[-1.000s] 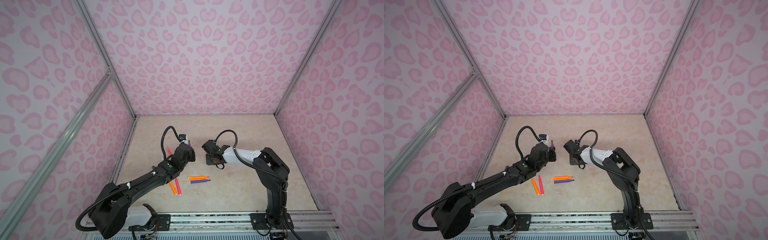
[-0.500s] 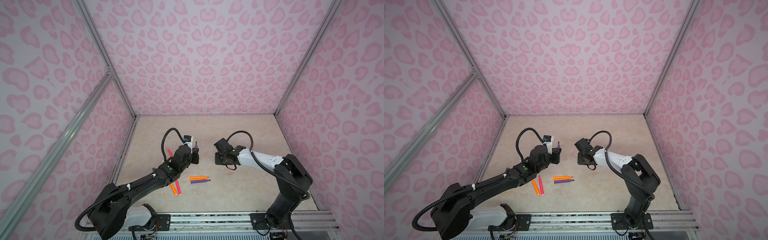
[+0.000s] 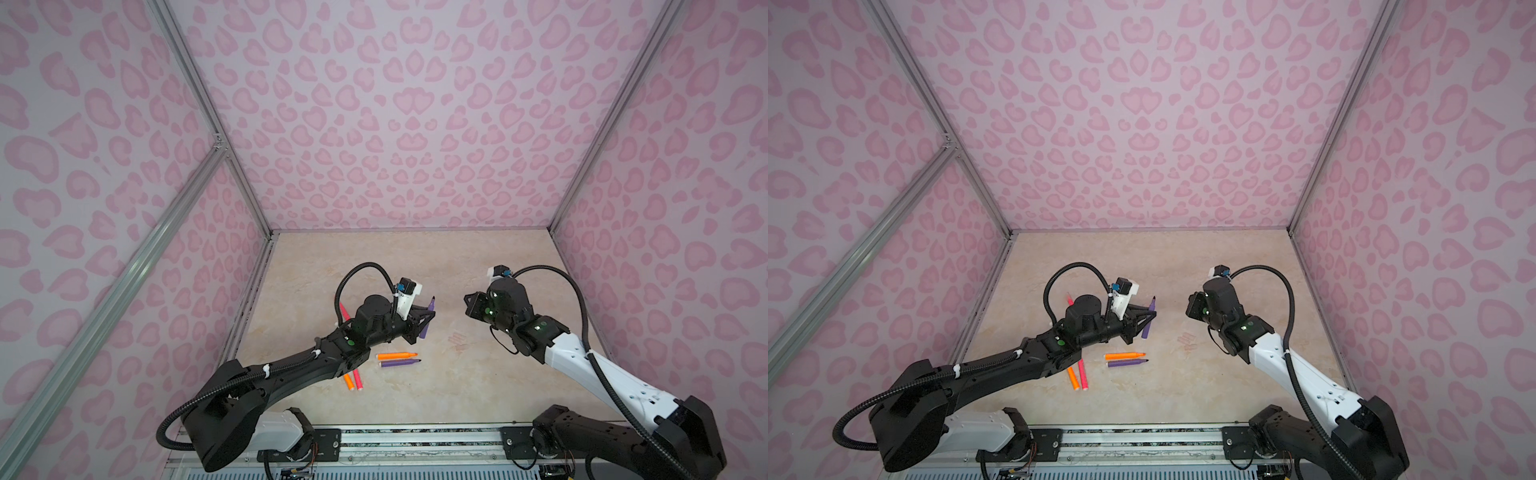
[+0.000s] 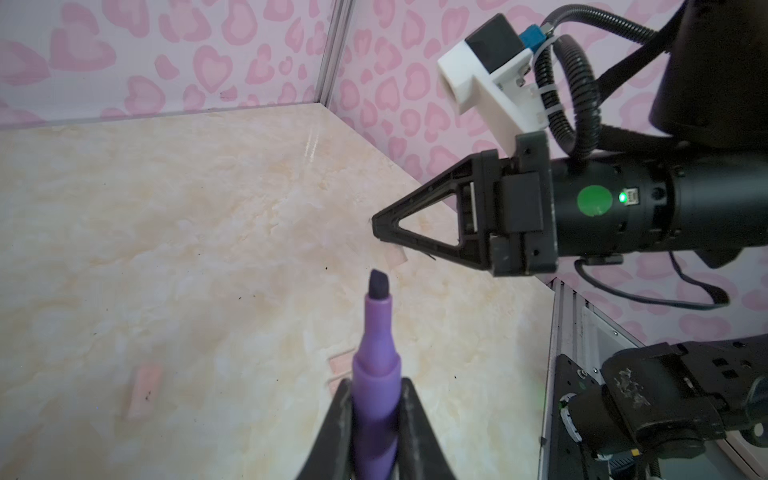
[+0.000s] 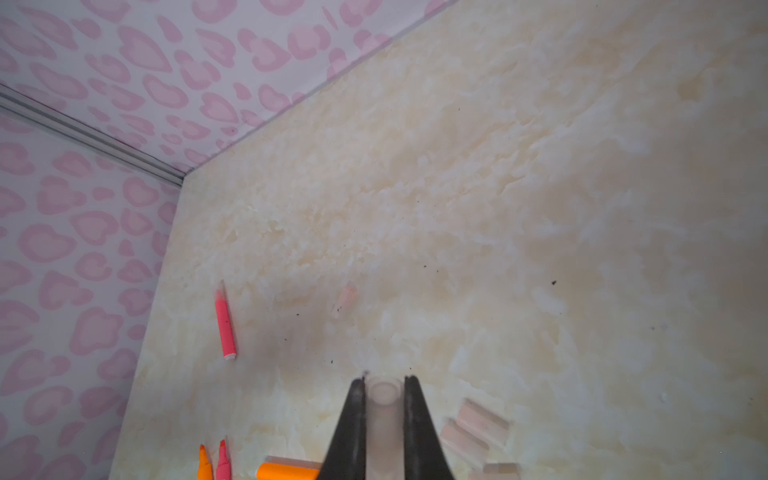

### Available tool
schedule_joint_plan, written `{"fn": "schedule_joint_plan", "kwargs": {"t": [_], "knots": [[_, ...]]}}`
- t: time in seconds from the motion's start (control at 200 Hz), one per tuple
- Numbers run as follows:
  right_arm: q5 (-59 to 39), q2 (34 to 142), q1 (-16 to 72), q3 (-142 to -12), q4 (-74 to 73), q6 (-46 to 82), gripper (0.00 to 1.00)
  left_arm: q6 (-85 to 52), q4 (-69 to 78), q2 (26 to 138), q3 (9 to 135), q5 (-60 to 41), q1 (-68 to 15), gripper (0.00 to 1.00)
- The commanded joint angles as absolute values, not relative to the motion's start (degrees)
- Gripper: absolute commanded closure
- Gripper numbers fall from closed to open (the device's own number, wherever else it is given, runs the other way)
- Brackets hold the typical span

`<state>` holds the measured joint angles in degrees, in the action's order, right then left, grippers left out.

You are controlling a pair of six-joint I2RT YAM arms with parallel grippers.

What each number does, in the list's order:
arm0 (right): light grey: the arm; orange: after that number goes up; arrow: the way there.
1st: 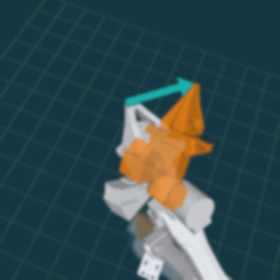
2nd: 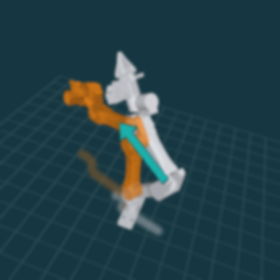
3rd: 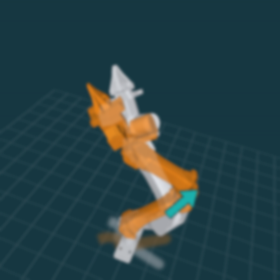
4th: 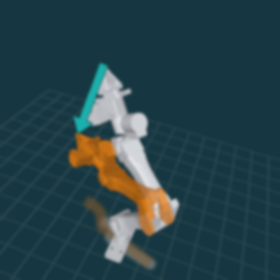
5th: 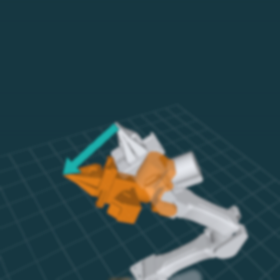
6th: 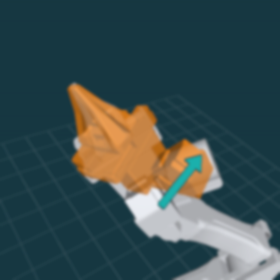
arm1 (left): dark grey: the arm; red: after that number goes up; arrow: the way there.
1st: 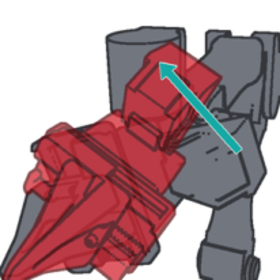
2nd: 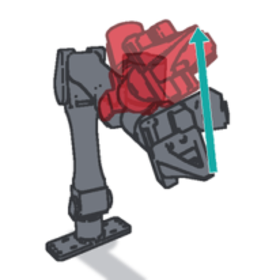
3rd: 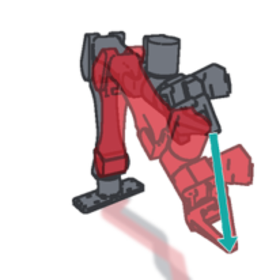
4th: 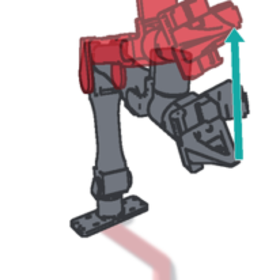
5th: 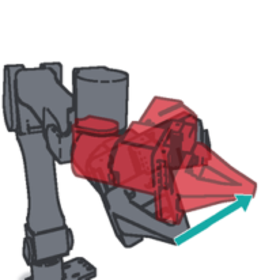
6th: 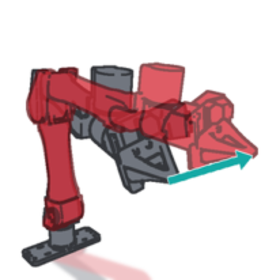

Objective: Insert the pens into the pen caps
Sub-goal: 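Lift the cap with the right gripper over the purple highlighter tip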

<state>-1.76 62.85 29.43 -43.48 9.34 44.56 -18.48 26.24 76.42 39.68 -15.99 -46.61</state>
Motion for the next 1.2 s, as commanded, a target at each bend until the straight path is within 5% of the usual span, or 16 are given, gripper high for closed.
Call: {"fn": "schedule_joint_plan", "kwargs": {"t": [0.0, 0.195, 0.53, 1.195], "knots": [[-5.2, 60.3, 28.9, -42.9, 0.2, 49.6, 1.00, -17.2, 28.8, 77.0, 40.3, -19.3, -46.7, 0.96], [-10.7, 58.8, 27.4, -38.3, -11.0, 47.7, 1.00, -17.7, 27.2, 80.1, 42.7, -20.1, -47.6, 0.96], [-9.4, 49.6, 26.9, -29.6, -20.5, 46.9, 1.00, -15.8, 17.4, 85.1, 49.0, -6.6, -51.4, 0.96], [-13.1, 59.6, 31.4, -32.2, -21.9, 46.8, 1.00, -12.1, 11.9, 86.9, 52.9, 3.5, -56.7, 0.96]]}}
